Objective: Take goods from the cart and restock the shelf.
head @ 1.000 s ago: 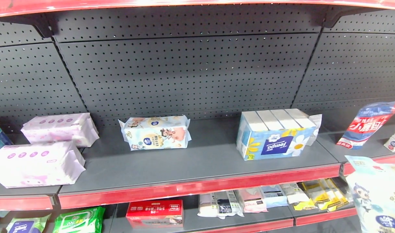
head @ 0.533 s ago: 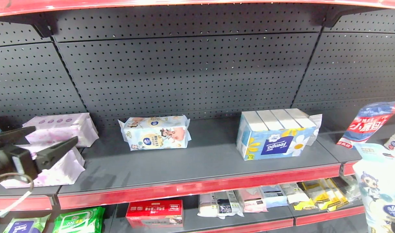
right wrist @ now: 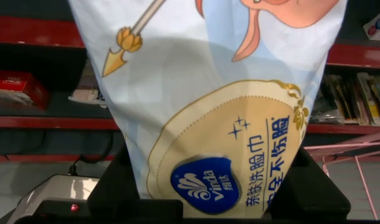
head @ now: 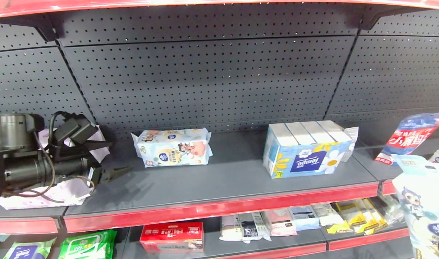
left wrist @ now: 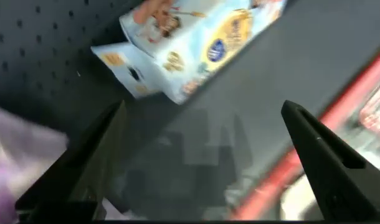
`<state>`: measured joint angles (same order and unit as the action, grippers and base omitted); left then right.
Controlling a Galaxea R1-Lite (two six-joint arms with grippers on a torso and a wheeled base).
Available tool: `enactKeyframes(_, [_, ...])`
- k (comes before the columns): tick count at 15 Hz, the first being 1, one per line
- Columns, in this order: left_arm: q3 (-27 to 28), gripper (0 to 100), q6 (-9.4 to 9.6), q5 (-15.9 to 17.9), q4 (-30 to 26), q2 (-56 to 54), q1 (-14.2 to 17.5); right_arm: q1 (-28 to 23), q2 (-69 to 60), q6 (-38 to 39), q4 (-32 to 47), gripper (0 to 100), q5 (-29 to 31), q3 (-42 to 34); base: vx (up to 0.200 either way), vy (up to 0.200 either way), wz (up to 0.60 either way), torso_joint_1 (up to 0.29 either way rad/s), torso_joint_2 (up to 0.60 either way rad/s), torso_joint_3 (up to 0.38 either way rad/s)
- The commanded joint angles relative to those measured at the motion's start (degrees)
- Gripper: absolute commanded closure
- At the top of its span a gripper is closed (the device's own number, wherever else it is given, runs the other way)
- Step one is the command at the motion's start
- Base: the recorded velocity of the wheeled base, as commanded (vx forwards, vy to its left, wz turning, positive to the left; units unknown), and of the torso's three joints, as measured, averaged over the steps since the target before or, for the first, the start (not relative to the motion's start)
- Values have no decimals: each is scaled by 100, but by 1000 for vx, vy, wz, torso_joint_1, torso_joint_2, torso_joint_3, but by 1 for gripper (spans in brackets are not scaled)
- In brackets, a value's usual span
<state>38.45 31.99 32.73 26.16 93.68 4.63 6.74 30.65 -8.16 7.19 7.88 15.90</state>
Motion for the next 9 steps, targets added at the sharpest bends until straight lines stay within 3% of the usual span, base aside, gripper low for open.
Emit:
enactKeyframes(1, [550,0,290,269,-58,844,143,-15,47,7,1,100,4,-8,0,0,0,0,0,0])
enactKeyframes(6, [1393,0,334,330,-111,1442,-15,-15,29,-2,10,100,39,-69,0,0,0,0,0,0])
enactKeyframes(9, [1798,0,334,330,-498,1583,-252,-15,47,-11,19,100,127,-78,0,0,0,0,0,0])
